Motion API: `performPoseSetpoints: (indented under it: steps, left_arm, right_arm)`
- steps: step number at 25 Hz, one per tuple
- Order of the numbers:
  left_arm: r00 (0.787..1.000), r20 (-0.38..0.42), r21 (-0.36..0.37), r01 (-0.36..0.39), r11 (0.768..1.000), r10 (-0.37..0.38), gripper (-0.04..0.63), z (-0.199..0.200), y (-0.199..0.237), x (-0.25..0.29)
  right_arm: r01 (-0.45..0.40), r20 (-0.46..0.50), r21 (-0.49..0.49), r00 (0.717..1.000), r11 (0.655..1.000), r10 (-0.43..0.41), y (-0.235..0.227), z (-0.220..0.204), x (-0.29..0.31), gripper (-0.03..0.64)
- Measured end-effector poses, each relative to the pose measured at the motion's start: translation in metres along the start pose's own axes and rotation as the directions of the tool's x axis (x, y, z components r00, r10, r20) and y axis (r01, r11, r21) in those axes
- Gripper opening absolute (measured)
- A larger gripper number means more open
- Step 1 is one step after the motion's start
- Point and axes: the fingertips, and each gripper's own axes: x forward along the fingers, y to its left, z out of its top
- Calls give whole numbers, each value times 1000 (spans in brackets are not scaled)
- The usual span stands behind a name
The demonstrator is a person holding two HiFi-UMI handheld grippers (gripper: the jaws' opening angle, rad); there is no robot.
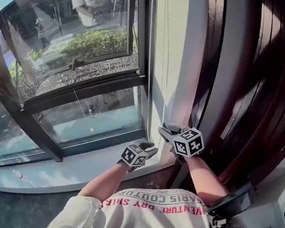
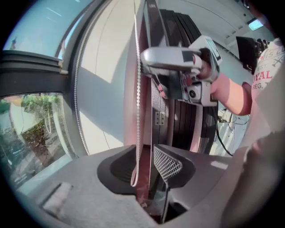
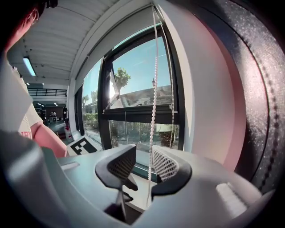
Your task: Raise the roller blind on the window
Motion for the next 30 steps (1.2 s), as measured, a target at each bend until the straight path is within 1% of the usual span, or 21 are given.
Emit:
performPoseSetpoints:
  steps: [2, 4, 5, 7, 9, 10, 11, 12, 15, 18, 21, 23, 25, 27, 30]
  left_arm:
    - [996, 68, -41, -51, 998, 54, 130, 8, 8, -14]
    - [989, 125, -67, -77, 995, 84, 140, 15, 7, -32]
    - [985, 152, -82, -71, 994, 83, 140, 18, 1, -41]
    - [975, 212, -122, -37, 992, 62, 140, 20, -20, -62]
    - [963, 268, -161, 4, 987, 40, 135, 20, -49, -83]
    - [956, 292, -178, 26, 984, 28, 107, 20, -65, -94]
    - [950, 312, -192, 45, 980, 18, 31, 21, -80, -104]
    - [946, 325, -202, 60, 978, 9, 2, 21, -94, -113]
    - [942, 336, -190, 81, 978, -12, 2, 23, -128, -136]
    - [939, 343, -161, 67, 985, -8, 2, 30, -150, -156]
    - [946, 323, -116, 50, 992, -10, 2, 36, -169, -171]
    - [950, 312, -86, 35, 996, -6, 2, 38, -174, -180]
    - [949, 316, -89, 29, 996, 1, 2, 41, -179, -193]
    - [947, 322, -96, 29, 995, 3, 2, 40, -191, -210]
    - [949, 316, -73, 31, 997, -6, 2, 30, -214, -240]
  right_arm:
    - [15, 3, 1, 1000, 1000, -15, 2, -5, -4, 125]
    - [25, 7, -5, 1000, 1000, -24, 9, -11, -10, 150]
    - [20, 5, -12, 1000, 1000, -20, 16, -16, -14, 151]
    - [-18, -8, -18, 1000, 1000, 18, 37, -33, -26, 145]
    - [-73, -25, -2, 997, 997, 73, 65, -56, -40, 96]
    - [-100, -30, 15, 994, 995, 101, 79, -66, -47, 62]
    - [-127, -33, 34, 991, 991, 128, 93, -76, -54, 1]
    - [-153, -36, 55, 987, 987, 156, 106, -85, -61, 2]
    - [-218, -24, 111, 975, 970, 222, 138, -97, -74, 2]
    - [-246, 5, 124, 969, 961, 248, 161, -92, -86, 2]
    - [-241, 21, 111, 971, 964, 240, 178, -85, -102, 2]
    - [-244, 43, 135, 970, 960, 240, 185, -80, -108, 2]
    - [-240, 59, 159, 971, 958, 233, 194, -76, -115, 2]
    - [-219, 63, 159, 975, 963, 212, 210, -75, -126, 2]
    - [-202, 99, 153, 977, 967, 188, 244, -69, -142, 2]
